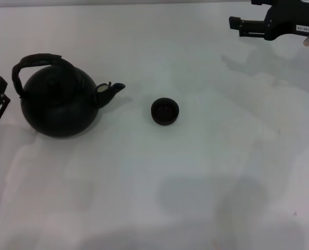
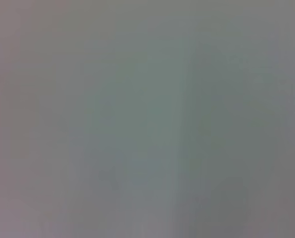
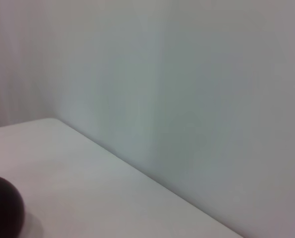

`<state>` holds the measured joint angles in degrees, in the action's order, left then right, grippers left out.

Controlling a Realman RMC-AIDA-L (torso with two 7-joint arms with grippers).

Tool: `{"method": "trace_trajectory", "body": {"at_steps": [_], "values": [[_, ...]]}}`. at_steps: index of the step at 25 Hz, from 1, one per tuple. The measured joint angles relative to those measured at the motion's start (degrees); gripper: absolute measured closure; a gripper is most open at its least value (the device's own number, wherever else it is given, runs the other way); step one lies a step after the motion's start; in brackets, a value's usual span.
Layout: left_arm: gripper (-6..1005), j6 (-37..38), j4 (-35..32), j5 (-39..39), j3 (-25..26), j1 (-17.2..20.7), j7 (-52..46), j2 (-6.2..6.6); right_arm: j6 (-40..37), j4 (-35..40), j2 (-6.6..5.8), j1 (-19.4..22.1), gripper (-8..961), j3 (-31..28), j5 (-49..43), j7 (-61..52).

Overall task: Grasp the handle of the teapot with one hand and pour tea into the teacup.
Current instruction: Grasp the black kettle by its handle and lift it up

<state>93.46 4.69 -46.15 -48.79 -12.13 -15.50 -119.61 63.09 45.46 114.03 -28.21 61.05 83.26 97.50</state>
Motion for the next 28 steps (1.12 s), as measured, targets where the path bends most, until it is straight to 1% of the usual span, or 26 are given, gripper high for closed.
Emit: {"method": "trace_trajectory", "body": {"at_steps": [3, 8, 11, 13, 20, 28], "values": [[198, -1.07, 1.06, 0.09, 0.15, -1.04, 0.30, 0.10, -0.62, -0.38, -0.04, 0.00, 77, -0.13, -0.03, 0.45], [198, -5.17, 1.43, 0.03, 0.24, -4.80, -0.42, 0.28, -0.87, -1.05, 0.36, 0.07, 77, -0.15, -0.02, 1.66], [199, -6.43, 1.38, -1.31, 0.04, -6.81, -1.46, 0.40, -0.87, -1.08, 0.52, 0.15, 77, -0.06, -0.03, 1.78], [200, -6.74, 1.22, -2.59, 0.03, -7.39, -1.79, 0.42, -0.85, -1.08, 0.58, 0.32, 77, -0.07, -0.03, 1.84], [207, -8.98, 1.21, -3.72, 0.02, -7.98, -1.43, 0.23, -0.96, -1.08, 0.54, 1.11, 77, -0.97, 0.12, 1.91], [217, -9.58, 1.43, -3.72, 0.26, -7.68, -1.95, 0.26, -1.50, -1.27, 0.56, 1.23, 77, -1.63, -0.03, 2.63]]}}
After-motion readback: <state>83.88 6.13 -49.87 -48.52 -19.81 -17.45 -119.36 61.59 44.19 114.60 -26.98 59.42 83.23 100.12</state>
